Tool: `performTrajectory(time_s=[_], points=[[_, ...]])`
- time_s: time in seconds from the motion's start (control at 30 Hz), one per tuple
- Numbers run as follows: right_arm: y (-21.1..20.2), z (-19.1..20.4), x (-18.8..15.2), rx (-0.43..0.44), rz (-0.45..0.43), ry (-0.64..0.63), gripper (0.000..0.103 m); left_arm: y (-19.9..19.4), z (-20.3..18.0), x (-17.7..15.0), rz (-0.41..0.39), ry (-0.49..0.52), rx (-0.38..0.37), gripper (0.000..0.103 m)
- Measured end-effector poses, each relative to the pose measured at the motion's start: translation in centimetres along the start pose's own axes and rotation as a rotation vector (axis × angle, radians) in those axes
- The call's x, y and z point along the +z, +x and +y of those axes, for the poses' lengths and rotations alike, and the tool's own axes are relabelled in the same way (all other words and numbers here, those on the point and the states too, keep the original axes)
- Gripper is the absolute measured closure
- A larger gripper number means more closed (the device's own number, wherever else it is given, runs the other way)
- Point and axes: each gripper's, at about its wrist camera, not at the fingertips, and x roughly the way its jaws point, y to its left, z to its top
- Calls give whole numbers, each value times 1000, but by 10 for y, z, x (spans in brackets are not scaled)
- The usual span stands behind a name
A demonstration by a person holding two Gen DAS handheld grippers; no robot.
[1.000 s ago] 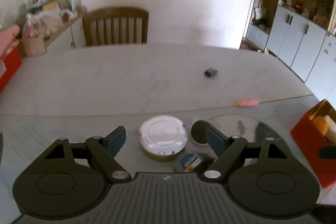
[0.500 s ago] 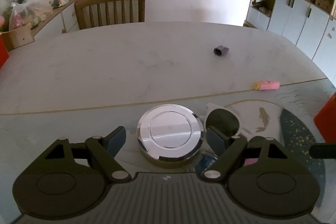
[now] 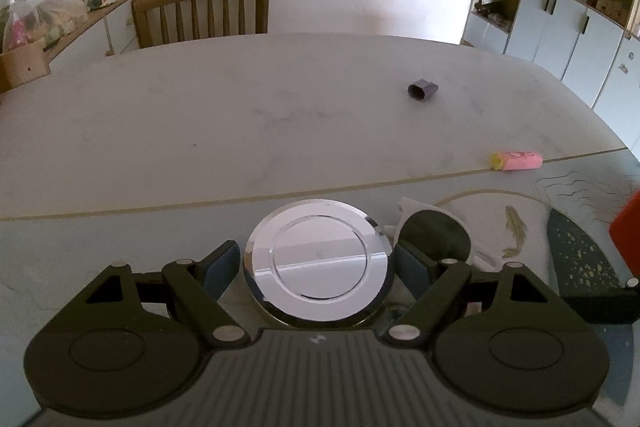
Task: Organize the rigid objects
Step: 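Close left gripper on the silver tin while right gripper grasps the purple spiky toy, then carry the silver tin in left gripper while right gripper carries the purple toy to the red box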
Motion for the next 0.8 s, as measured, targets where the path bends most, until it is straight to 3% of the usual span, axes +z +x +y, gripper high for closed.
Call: performTrajectory(time_s=[0.2,0.3,0.8], points=[[4,0,0,-15,1,7,50,2,1,-1,-12,0,-6,20],[3,4,0,-20,-5,-7,54,2,1,-1,-16,12,-6,25],[-15,-3,-5,-23,-46,39,54,-20,1,1,-35,10,10,26]])
